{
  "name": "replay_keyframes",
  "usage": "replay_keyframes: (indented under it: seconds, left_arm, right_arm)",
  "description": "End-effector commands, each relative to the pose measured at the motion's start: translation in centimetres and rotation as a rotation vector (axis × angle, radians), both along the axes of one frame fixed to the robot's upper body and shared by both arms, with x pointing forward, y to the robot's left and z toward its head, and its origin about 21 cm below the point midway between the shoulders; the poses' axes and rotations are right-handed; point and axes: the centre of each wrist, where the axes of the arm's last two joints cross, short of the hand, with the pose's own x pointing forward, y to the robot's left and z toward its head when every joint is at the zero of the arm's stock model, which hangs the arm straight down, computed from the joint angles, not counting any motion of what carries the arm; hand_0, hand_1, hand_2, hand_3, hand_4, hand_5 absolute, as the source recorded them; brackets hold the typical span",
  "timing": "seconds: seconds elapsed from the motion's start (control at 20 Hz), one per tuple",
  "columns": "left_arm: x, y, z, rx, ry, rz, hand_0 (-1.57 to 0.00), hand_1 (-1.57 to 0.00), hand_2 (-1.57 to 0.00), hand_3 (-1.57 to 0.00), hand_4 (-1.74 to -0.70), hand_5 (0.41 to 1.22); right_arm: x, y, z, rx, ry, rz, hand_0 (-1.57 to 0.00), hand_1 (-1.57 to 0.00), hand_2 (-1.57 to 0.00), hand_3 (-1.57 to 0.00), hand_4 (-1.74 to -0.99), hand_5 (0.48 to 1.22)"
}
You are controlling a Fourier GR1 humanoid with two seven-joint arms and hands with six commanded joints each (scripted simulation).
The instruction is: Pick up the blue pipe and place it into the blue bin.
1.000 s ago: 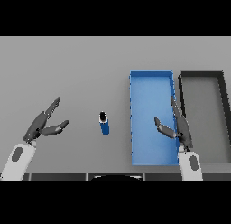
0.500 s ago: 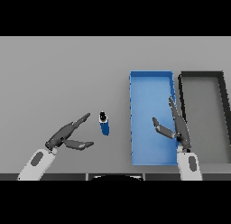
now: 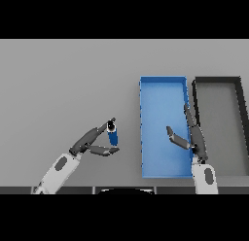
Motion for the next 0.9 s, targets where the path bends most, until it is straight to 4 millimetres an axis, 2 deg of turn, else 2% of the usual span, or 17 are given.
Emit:
replay_keyframes:
  seconds: [0.0,0.2,0.35,0.4,0.5,0.55,0.6,0.7,0.75,0.85]
  left_arm:
    - [0.3,-0.2,-0.2,0.0,-0.008,-0.004,0.0,0.0,0.0,0.0,-1.12,0.456]
    - [0.9,-1.9,-0.7,0.057,-0.013,0.001,0.0,0.0,0.0,0.0,-1.05,0.418]
    - [0.9,-2.7,-1.4,0.004,0.006,-0.013,0.0,0.0,0.0,0.0,-1.09,0.441]
    - [0.6,-3.2,-1.6,-0.033,-0.006,-0.025,0.0,0.0,0.0,0.0,-1.11,0.463]
    - [1.0,-3.6,-1.5,-0.098,0.016,-0.004,0.0,-0.04,-0.15,-0.12,-1.19,0.55]
    - [0.9,-3.7,-1.8,-0.119,0.031,0.003,-0.01,-0.16,-0.31,-0.28,-1.24,0.613]
    - [0.8,-3.9,-2.0,-0.155,0.039,0.006,-0.12,-0.32,-0.49,-0.53,-1.28,0.735]
    - [0.8,-4.5,-2.1,-0.171,0.046,0.018,-0.6,-0.75,-0.87,-0.91,-1.44,0.91]
    - [0.5,-4.6,-2.2,-0.173,0.054,0.016,-0.8,-0.92,-1.01,-1.03,-1.5,0.972]
    - [0.6,-5.1,-2.0,-0.17,0.045,0.005,-1.07,-1.15,-1.21,-1.19,-1.58,1.062]
  right_arm:
    - [0.2,-0.1,0.0,-0.002,0.004,-0.006,0.0,0.0,0.0,0.0,-1.211,0.634]
    - [-0.1,0.1,-0.4,-0.007,0.007,-0.002,0.0,0.0,0.0,0.0,-1.221,0.645]
    - [-0.5,-0.8,-0.3,-0.029,-0.008,-0.009,0.0,0.0,0.0,0.0,-1.205,0.649]
    - [-0.6,-0.4,-0.2,-0.019,-0.012,-0.006,0.0,0.0,0.0,0.0,-1.207,0.65]
    - [-0.5,-0.6,-0.1,-0.018,-0.015,-0.009,0.0,0.0,0.0,0.0,-1.213,0.655]
    - [-0.5,-0.5,-0.2,-0.007,-0.011,-0.005,0.0,0.0,0.0,0.0,-1.217,0.655]
    - [-0.4,-0.5,0.0,-0.006,-0.009,-0.002,0.0,0.0,0.0,0.0,-1.22,0.656]
    - [-0.2,-0.5,-0.1,-0.019,-0.007,-0.007,0.0,0.0,0.0,0.0,-1.219,0.657]
    - [-0.2,-0.4,0.0,-0.009,-0.014,-0.004,0.0,0.0,0.0,0.0,-1.224,0.658]
    - [0.0,-0.5,-0.2,0.003,-0.002,-0.004,0.0,0.0,0.0,0.0,-1.233,0.66]
